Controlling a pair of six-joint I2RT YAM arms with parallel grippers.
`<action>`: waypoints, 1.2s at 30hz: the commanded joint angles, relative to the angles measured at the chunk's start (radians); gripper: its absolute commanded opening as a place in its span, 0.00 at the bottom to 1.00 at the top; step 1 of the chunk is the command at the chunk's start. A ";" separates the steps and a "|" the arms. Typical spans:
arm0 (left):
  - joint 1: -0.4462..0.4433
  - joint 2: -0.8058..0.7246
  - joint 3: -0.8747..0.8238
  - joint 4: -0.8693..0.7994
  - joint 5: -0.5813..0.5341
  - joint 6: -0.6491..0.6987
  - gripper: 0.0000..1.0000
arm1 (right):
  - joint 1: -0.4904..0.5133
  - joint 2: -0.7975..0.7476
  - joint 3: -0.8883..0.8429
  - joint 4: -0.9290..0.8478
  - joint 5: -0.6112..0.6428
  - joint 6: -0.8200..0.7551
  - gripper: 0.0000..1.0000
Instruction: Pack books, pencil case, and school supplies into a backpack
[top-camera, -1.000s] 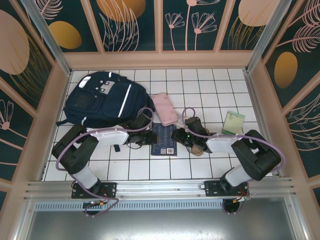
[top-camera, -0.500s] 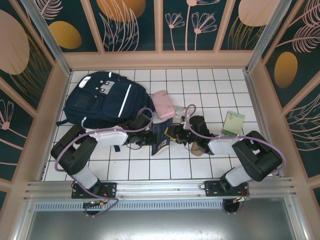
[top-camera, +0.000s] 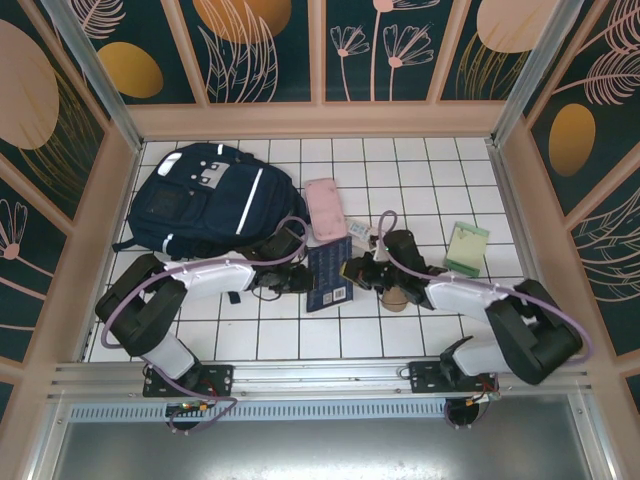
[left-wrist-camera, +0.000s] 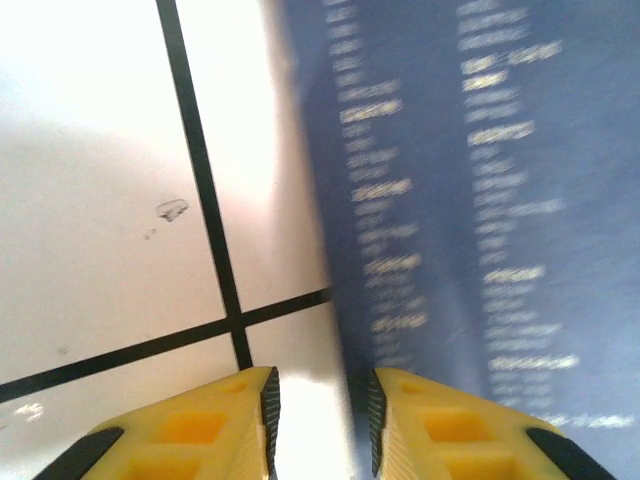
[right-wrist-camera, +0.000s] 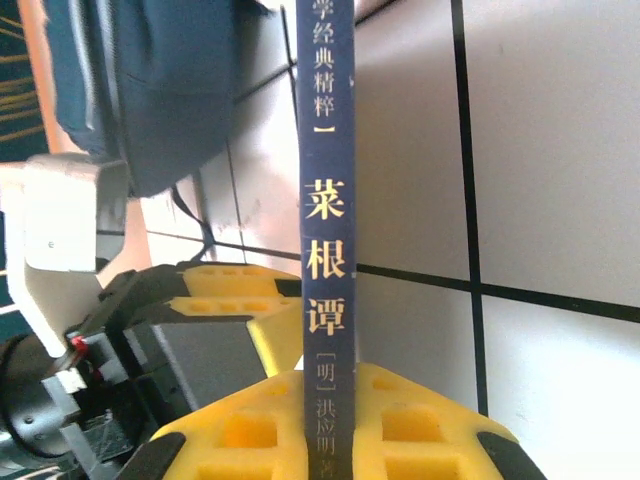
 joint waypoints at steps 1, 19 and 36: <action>-0.003 -0.061 0.101 -0.149 -0.099 0.064 0.33 | -0.030 -0.130 -0.028 -0.081 0.047 -0.029 0.00; 0.177 0.191 0.589 -0.418 -0.620 0.410 0.47 | -0.150 -0.356 0.039 -0.003 0.023 -0.071 0.00; 0.261 0.432 0.664 -0.365 -0.668 0.471 0.08 | -0.135 -0.332 0.030 0.206 0.067 -0.055 0.00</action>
